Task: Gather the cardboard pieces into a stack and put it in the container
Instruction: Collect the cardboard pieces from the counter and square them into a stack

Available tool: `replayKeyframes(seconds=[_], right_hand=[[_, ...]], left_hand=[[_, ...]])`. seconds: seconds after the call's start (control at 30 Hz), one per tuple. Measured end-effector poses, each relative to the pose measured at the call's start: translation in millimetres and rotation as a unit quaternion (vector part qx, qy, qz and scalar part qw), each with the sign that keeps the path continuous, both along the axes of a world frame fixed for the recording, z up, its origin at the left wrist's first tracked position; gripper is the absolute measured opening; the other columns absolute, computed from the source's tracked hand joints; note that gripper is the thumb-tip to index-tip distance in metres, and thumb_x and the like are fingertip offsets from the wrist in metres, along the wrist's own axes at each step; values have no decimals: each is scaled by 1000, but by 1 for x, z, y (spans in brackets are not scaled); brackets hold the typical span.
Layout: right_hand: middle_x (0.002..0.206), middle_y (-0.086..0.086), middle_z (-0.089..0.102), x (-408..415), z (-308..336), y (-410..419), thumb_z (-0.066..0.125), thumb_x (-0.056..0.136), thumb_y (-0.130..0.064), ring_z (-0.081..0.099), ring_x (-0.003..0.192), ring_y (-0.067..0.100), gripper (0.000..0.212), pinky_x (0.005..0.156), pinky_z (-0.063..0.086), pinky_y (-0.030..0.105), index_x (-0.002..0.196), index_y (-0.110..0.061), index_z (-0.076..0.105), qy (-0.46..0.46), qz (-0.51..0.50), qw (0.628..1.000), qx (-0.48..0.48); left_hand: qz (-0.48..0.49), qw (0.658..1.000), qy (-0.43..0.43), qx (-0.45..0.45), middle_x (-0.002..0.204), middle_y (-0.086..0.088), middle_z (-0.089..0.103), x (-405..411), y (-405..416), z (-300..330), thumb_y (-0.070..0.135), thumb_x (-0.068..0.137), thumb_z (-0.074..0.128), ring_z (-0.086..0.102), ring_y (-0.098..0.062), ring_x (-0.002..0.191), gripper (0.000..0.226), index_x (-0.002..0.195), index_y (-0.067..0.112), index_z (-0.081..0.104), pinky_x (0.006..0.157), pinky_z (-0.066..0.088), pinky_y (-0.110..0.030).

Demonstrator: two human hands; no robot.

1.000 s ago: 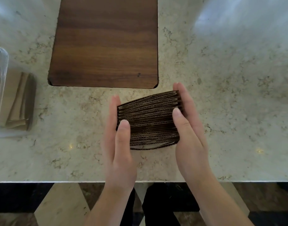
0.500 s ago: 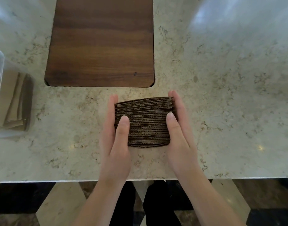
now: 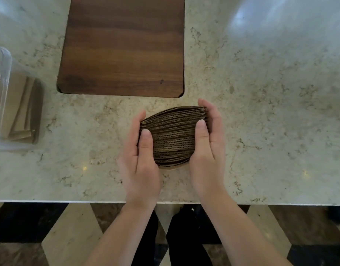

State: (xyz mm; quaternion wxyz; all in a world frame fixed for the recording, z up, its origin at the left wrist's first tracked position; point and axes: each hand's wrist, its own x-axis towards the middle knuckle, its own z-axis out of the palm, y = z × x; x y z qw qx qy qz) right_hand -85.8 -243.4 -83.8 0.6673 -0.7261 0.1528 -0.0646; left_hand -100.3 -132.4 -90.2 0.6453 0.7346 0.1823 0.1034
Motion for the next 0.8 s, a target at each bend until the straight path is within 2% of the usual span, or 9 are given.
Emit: replayKeyframes(seconds=[0.13,0.27,0.37,0.43,0.47,0.57,0.63,0.7,0.8], right_hand=[[113,-7,62,3,0,-1,42,104,-28,61,105,15,25,93,53,44,124,-21,55,-9,-7,999,-41],[105,-4,60,11,-1,-16,48,97,-36,59,97,16,24,88,51,45,116,-23,53,-36,74,983,-166],[123,-7,52,21,0,-40,69,81,-63,54,114,16,72,101,45,28,135,-20,48,-73,232,933,-265],[135,-10,43,26,1,-58,78,66,-71,47,126,11,102,107,38,22,145,-22,38,-73,326,896,-294],[139,-11,41,26,1,-65,80,63,-71,43,129,6,108,107,35,18,148,-23,33,-74,357,878,-311],[145,-4,45,19,1,-76,79,70,-64,42,125,0,101,102,30,11,149,-22,30,-93,394,842,-356],[141,-2,49,13,-1,-74,74,77,-60,47,125,6,90,102,31,11,147,-20,33,-111,380,845,-360],[139,-3,49,11,-3,-71,73,80,-55,46,122,3,84,104,31,9,146,-21,33,-108,374,858,-334],[135,-2,54,11,-1,-71,74,80,-48,43,121,0,81,103,37,23,145,-21,34,-112,364,863,-333]], left_hand=[[-38,997,-22,62,105,34,66,5,4,3,26,107,42,64,7,98,22,119,33,59,80,49,-9],[-89,986,-33,137,110,22,64,12,17,-2,30,106,40,61,3,103,28,127,37,58,87,49,-15],[-139,972,-23,186,116,14,56,20,24,-2,42,106,42,54,9,110,37,138,32,59,93,40,-4],[-213,953,-9,215,121,15,49,23,34,1,60,94,56,48,14,113,52,140,36,52,94,35,2],[-258,939,-7,227,123,19,45,23,41,1,67,84,64,47,14,116,66,141,37,47,96,34,3],[-371,887,-29,274,138,27,38,20,64,3,73,66,78,43,15,125,102,148,30,38,103,34,-2],[-392,859,-56,326,142,14,40,17,70,5,65,71,80,44,8,120,102,152,22,36,102,38,-9],[-384,855,-60,344,140,5,41,15,68,5,46,74,85,45,0,118,96,152,16,38,97,38,-14],[-364,866,-60,339,133,7,44,14,63,11,36,69,87,46,1,111,91,145,20,41,93,41,-4]])
